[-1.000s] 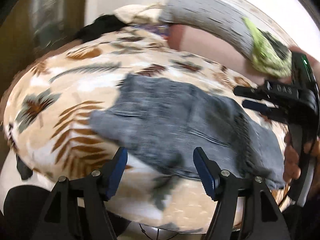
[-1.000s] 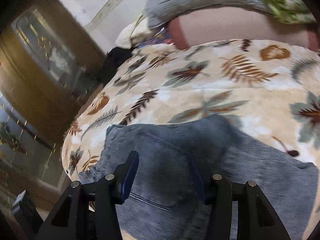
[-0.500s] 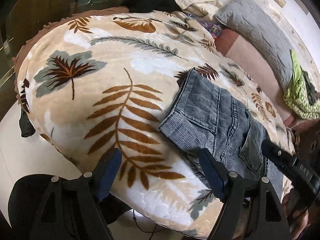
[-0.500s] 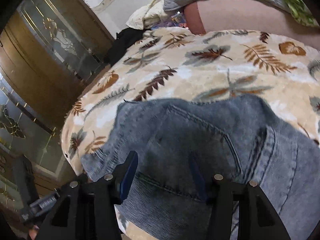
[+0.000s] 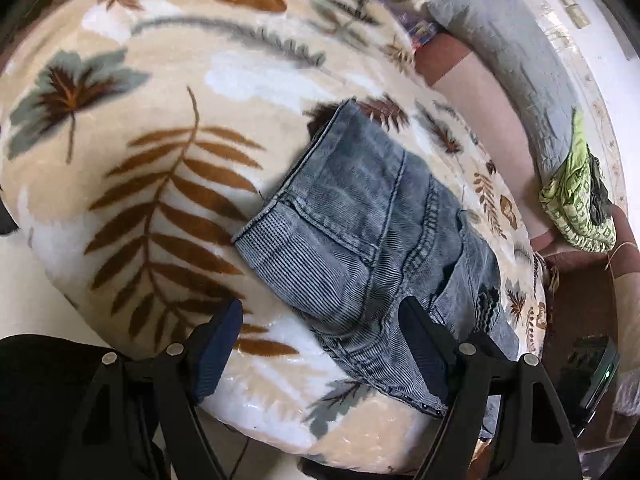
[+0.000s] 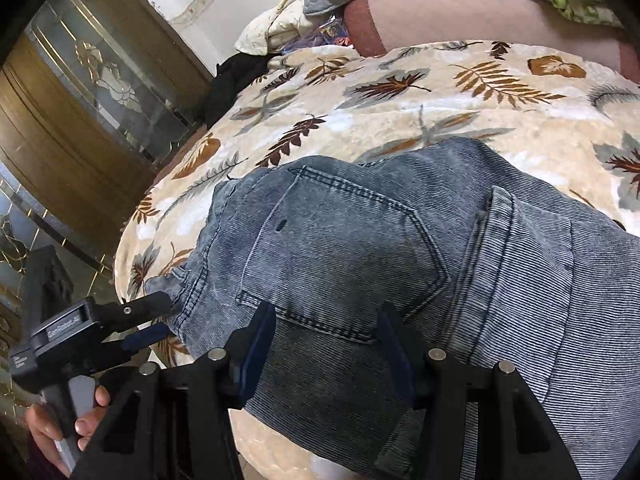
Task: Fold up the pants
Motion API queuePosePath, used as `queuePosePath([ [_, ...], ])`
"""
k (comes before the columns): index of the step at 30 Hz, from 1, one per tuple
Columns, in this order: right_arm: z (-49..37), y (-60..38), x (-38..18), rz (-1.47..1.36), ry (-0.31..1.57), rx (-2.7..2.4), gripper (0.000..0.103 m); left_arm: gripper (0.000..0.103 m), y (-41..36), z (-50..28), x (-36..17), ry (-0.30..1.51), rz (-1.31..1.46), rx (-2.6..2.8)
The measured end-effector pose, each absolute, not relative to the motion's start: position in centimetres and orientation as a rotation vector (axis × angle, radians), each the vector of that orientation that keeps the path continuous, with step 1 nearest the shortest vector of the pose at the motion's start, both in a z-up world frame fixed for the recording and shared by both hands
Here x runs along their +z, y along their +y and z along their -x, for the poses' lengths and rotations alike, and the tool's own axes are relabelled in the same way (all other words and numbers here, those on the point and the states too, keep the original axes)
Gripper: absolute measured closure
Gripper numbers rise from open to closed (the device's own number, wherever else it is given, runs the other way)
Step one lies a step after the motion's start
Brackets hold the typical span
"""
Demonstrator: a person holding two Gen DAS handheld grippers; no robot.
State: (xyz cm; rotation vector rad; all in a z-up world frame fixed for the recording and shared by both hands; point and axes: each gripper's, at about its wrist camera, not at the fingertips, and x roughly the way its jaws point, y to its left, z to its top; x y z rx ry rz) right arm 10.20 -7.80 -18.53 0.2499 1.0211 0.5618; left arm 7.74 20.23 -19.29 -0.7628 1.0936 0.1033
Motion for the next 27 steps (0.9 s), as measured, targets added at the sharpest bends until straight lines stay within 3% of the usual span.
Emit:
queuePosePath([
  [11,-14.4,-3.0,-14.6,-0.154,0.972,0.659,0.046,0.025,21.0,-10.2,-20.3,1.089,0.822,0.046],
  [13,-16.3,-0.8,-14.0,-0.089,1.003,0.682,0.042,0.036,20.7,-10.3,-20.5,1.076,0.800,0.036],
  [19,-22.2,7.9,-13.7,0.036,1.132,0.802,0.038,0.058,20.6,-10.3,-20.6,1.045,0.783,-0.011],
  [27,-25.2,16.6,-17.6,0.226,1.233,0.798,0.037,0.068,20.7,-10.2,-20.6,1.020,0.755,-0.042],
])
